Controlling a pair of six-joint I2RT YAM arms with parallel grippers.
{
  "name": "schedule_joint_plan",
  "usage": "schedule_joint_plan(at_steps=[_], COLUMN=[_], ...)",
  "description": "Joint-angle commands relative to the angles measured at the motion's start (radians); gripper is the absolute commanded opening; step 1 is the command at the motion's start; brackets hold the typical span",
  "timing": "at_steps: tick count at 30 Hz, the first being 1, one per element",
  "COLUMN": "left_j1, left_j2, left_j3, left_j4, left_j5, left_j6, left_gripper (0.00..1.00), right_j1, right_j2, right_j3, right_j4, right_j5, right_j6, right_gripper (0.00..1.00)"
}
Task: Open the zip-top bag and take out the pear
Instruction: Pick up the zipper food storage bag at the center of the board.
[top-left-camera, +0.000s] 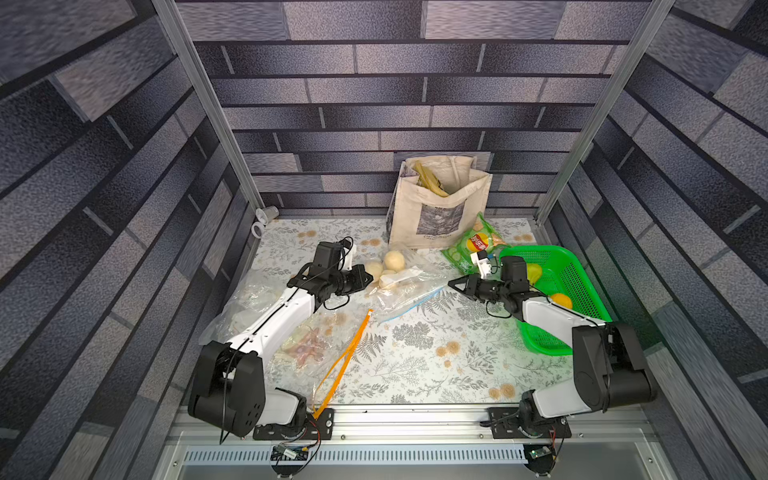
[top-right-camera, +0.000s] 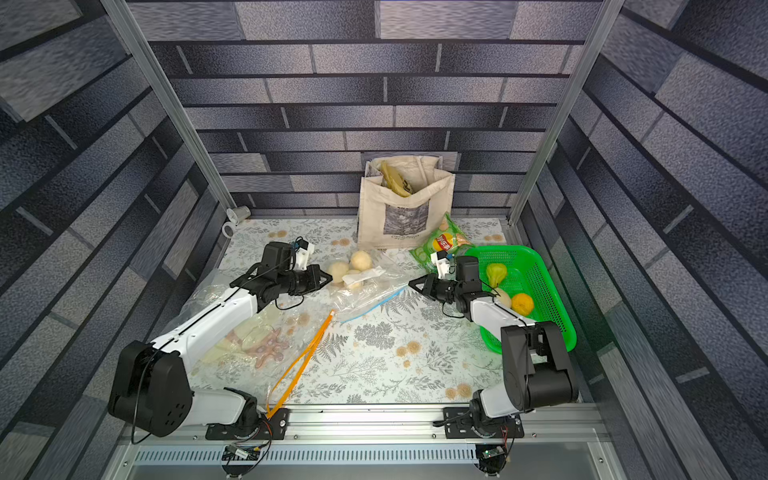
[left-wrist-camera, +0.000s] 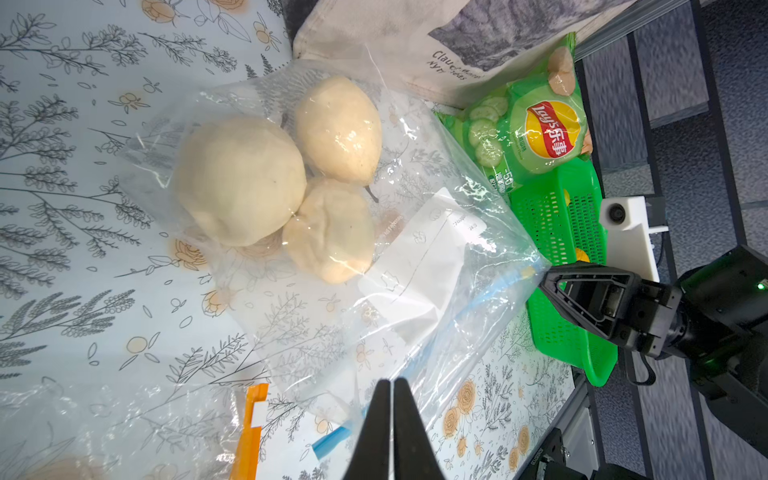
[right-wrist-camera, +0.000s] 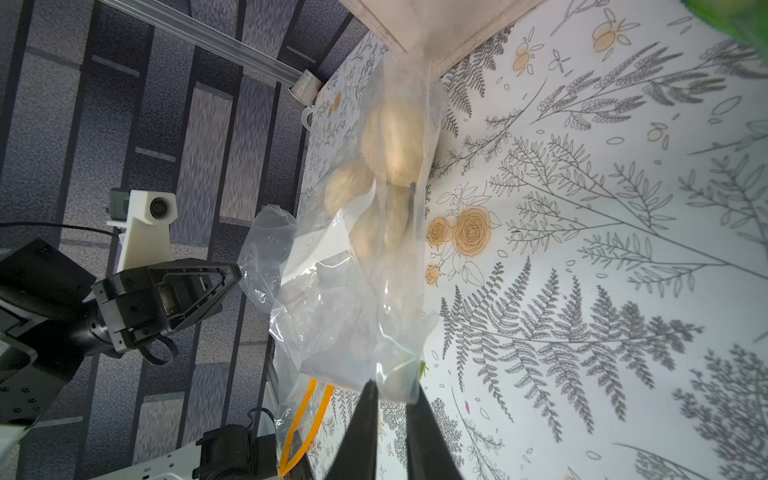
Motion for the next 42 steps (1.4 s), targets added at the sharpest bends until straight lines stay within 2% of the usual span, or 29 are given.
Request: schedule_joint_plan(at_steps=[1,6,11,13,17,20,21,27,29,36,42], left_j1=[-0.005,-0.012,-0.068,-0.093,-0.110,-0.107,-0.107,-0.133,-0.135,-0.129,-0.122], left_j2=[-0.034,-0.045,-0.055,-0.057,-0.048,-0.038,-0.037,-0.078,-0.093,-0.137,-0.126], left_j3=[-0.015,-0.009,0.036,0.052,0.054,0.049,0.048,0.016,-0.007,-0.120,-0.176], left_j4=[-0.025,-0.030,-0.075,-0.086,-0.081,-0.080,-0.084,-0.137,-0.157,-0.145,-0.102], left_j5=[-0.019,-0.024,-0.051,-0.068,-0.088,-0.093,-0.088,-0.060,-0.050,-0.033,-0.032], left_j6=[0.025,0.030,0.070,0.078,0.069,0.060,0.058,0.069,0.065,-0.018,-0.076], left_gripper=[0.07,0.09,0.17,0.20,0.20,0.20,0.23,0.58,0.66,0.82,0.87], right_j1=[0.006,0.006,0.006,0.006,0.006,0.006,0.006,0.011,0.017,0.036,0.067], right_j2=[-0.009,-0.050,-0.144,-0.186,-0.239,-0.242,-0.237,-0.225,-0.225,-0.177,-0.148], right_j3=[-0.016,-0.037,-0.047,-0.040,-0.014,-0.007,-0.007,-0.014,0.001,0.091,0.109], right_j4=[0.011,-0.014,-0.113,-0.204,-0.390,-0.415,-0.404,-0.295,-0.269,-0.258,-0.181], right_j5=[0.025,0.027,0.029,0.067,0.183,0.188,0.169,0.056,0.040,0.024,0.036], right_j6=[0.008,0.003,-0.022,-0.055,-0.153,-0.186,-0.184,-0.152,-0.148,-0.125,-0.058], right_gripper=[0.10,0.00,0.00,0.00,0.00,0.00,0.00,0.00,0.00,0.00,0.00])
